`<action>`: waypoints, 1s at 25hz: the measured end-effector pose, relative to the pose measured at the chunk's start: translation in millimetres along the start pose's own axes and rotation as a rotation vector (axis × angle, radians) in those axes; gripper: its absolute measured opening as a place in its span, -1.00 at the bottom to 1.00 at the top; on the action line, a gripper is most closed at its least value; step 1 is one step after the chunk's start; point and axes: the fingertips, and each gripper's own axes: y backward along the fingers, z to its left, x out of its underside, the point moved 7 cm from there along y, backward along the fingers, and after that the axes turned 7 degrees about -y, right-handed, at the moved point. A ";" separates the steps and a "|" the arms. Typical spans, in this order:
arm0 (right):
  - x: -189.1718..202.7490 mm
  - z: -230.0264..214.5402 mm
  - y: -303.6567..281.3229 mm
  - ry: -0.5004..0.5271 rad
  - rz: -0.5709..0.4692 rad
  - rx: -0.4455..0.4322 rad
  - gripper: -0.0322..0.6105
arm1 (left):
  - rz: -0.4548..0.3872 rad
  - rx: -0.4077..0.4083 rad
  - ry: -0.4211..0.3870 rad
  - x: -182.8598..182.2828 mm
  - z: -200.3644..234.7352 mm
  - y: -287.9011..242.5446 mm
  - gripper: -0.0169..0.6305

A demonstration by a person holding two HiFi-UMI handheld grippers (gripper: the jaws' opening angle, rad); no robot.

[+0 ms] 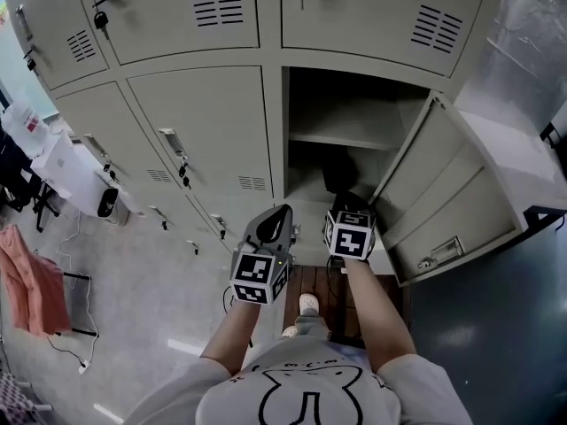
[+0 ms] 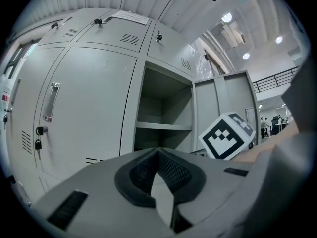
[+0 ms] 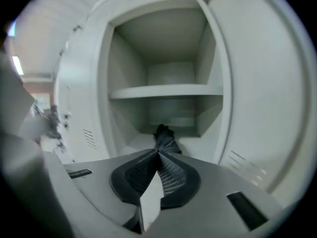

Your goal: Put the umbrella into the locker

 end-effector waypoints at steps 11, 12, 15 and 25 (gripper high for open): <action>-13.2 17.0 72.8 0.022 -0.099 -0.195 -0.93 | -0.026 0.048 0.008 -1.5 -32.1 7.4 -0.95; -13.8 18.5 78.6 0.039 -0.103 -0.209 -0.93 | -0.030 0.049 0.010 -2.4 -35.0 7.4 -0.95; -14.0 22.9 97.2 0.039 -0.105 -0.302 -0.93 | -0.042 0.055 0.001 -6.5 -46.2 8.4 -0.95; -28.8 14.5 161.0 -0.035 -0.194 -0.441 -0.94 | -0.102 0.077 -0.027 -35.3 -87.3 19.9 -0.95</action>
